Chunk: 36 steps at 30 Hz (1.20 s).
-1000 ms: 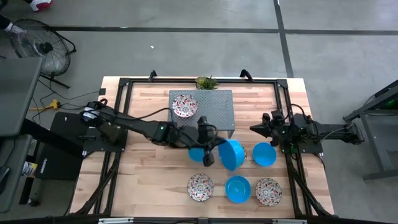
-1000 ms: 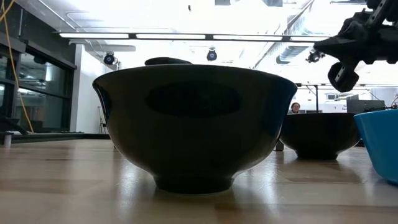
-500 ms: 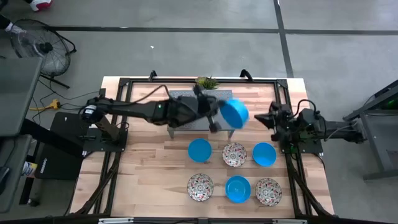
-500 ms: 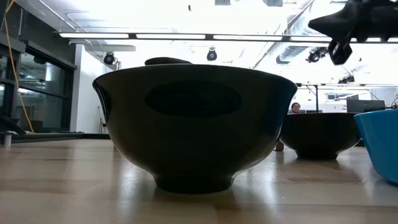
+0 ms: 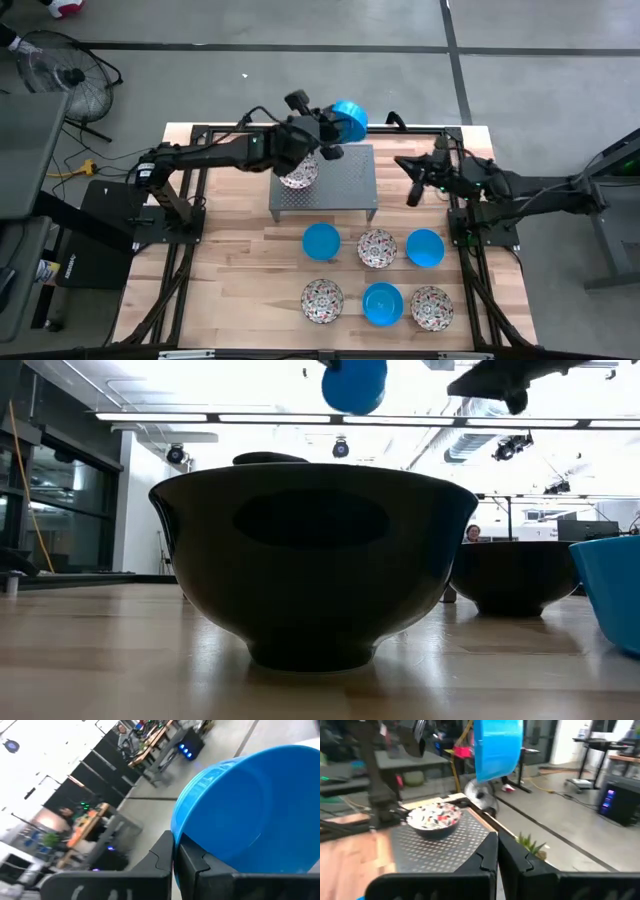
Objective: Pick & Place Mini bowls
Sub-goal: Put the blue bowl on the shelf
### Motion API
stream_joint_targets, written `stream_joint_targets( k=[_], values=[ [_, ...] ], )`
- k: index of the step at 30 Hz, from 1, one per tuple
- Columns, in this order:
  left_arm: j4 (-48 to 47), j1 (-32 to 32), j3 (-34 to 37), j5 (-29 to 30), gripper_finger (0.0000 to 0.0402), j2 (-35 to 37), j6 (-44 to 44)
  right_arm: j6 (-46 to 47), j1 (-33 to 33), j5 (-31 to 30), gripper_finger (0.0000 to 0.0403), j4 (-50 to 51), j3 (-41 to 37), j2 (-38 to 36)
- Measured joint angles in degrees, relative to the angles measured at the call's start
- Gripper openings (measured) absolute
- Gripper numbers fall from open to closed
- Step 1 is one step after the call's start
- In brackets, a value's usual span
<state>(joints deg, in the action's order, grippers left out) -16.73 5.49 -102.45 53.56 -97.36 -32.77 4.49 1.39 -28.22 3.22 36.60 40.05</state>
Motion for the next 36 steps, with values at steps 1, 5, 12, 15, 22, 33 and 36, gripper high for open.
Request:
stream_joint_targets(
  k=[1, 5, 12, 15, 22, 33, 36],
  values=[
    [0.0, 0.6, 0.0, 0.0, 0.0000, 0.0, -1.0, 0.3, 0.0, -1.1, 0.0000, 0.0, 1.1, 1.8],
    [0.0, 3.4, 0.0, -2.7, 0.0000, 0.0, -3.5, 0.7, 0.3, -4.7, 0.0011, -0.5, 4.5, 7.4],
    [0.2, 8.7, 0.0, -14.1, 0.0000, 0.0, -0.5, 0.0, 3.1, -4.9, 0.0088, -0.6, 6.4, 14.7],
    [0.2, 10.4, 0.0, -19.1, 0.0000, 0.0, 3.5, -1.0, 3.8, -6.0, 0.0124, -3.2, 6.4, 17.3],
    [0.7, 12.7, 0.0, -24.5, 0.0000, 0.0, 9.0, -12.2, 3.8, -12.2, 0.0160, -15.7, 6.5, 22.3],
    [0.7, 12.9, 0.0, -24.7, 0.0000, 0.0, 5.7, -21.5, 3.8, -15.8, 0.0163, -31.0, 6.5, 24.2],
    [0.7, 12.9, 0.0, -24.7, 0.0000, 0.0, 4.0, -21.7, 3.8, -15.1, 0.0163, -33.7, 6.5, 24.2]
  ],
)
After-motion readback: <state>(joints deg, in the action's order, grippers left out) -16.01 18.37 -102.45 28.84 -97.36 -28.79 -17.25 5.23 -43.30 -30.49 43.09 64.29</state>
